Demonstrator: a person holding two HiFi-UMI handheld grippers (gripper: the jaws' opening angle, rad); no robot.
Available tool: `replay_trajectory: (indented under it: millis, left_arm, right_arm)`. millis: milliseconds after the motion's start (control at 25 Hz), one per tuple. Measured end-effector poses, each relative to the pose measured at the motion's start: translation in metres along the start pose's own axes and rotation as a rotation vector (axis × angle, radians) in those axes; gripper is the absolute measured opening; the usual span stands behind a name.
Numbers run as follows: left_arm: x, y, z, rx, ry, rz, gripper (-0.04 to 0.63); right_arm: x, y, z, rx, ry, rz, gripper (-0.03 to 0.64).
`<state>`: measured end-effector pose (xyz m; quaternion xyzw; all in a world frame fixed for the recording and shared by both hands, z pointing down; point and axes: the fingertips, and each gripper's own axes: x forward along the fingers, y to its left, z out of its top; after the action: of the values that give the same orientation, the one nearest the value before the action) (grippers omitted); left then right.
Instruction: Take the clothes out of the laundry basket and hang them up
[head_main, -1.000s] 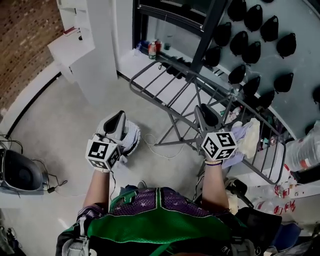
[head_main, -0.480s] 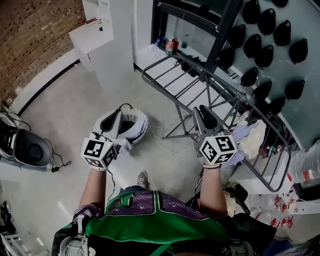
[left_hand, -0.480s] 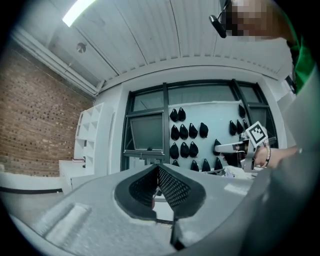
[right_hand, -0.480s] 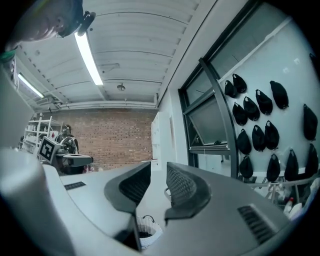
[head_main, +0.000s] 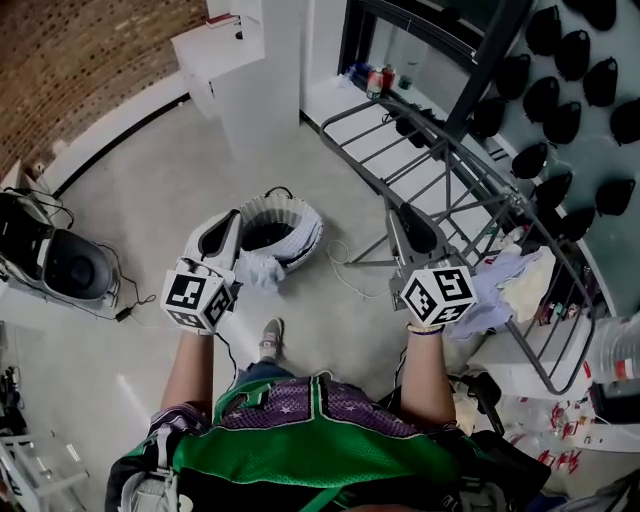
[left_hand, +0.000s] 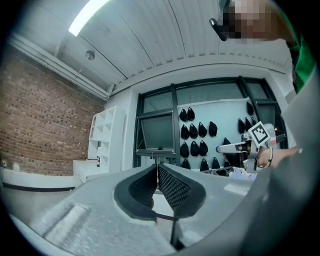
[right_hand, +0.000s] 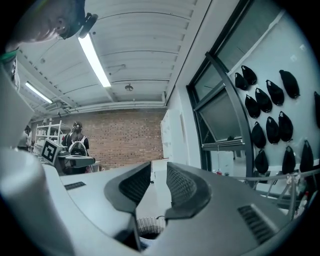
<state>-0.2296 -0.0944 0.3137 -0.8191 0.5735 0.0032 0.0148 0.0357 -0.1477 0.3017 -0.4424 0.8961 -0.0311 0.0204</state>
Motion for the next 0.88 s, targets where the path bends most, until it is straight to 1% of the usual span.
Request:
replay_trajectory:
  millis: [120,320,440,480,520,720,880]
  left_arm:
    - [0.005,0.025,-0.001,-0.014,-0.013,0.006,0.018]
    - [0.006,0.051,-0.008,0.005,-0.007,-0.017,0.028]
    - [0.010,0.060,-0.014,-0.014,0.002,-0.053,0.113]
    - [0.011,0.062,-0.017,-0.021,0.007,-0.064,0.132]
    - [0.013,0.063,-0.020,-0.025,0.012,-0.072,0.138]
    - [0.026,0.075,-0.047,0.000,0.051,-0.092,0.143]
    - [0.035,0.083,-0.084,0.023,0.115,-0.120,0.143]
  right_arm:
    - [0.026,0.011,0.001,-0.003,-0.002,0.009,0.087]
    - [0.058,0.035,-0.003,-0.003,0.013,0.030,0.087]
    - [0.072,0.048,-0.007,-0.005,0.025,0.040,0.087]
    - [0.076,0.050,-0.009,-0.004,0.029,0.043,0.087]
    - [0.079,0.053,-0.011,-0.005,0.034,0.045,0.087]
    - [0.096,0.053,-0.023,-0.006,0.051,0.044,0.087]
    - [0.111,0.052,-0.044,0.013,0.078,0.041,0.087]
